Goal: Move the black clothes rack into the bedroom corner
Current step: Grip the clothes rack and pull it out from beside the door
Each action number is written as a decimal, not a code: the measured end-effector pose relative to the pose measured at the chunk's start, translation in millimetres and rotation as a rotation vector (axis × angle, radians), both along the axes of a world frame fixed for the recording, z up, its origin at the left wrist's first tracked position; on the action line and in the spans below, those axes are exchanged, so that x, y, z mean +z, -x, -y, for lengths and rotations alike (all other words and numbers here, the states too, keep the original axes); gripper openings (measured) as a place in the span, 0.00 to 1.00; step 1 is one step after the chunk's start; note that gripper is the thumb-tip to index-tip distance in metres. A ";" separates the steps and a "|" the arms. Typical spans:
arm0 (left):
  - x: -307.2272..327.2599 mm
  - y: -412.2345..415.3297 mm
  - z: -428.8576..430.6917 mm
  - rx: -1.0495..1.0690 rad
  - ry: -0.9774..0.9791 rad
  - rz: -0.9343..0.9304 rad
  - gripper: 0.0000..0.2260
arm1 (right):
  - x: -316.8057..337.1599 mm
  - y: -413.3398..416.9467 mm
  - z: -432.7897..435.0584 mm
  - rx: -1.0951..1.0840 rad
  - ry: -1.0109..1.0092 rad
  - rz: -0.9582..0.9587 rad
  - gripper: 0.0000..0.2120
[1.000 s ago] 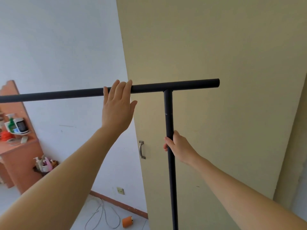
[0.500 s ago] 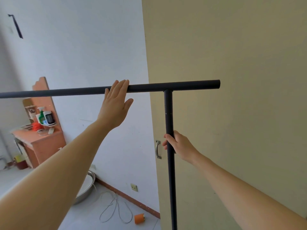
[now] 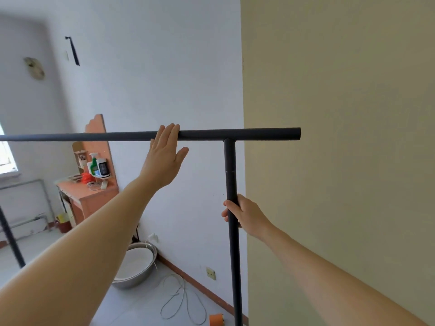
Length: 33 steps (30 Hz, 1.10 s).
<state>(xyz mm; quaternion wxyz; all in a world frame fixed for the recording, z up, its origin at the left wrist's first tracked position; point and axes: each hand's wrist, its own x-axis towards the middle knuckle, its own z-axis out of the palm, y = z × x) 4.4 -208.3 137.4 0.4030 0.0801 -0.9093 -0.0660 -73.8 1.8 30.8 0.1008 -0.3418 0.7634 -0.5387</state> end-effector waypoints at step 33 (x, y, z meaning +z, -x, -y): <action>21.3 -65.8 110.6 0.292 -0.400 -0.218 0.22 | 10.7 15.8 212.0 0.805 -0.005 0.073 0.13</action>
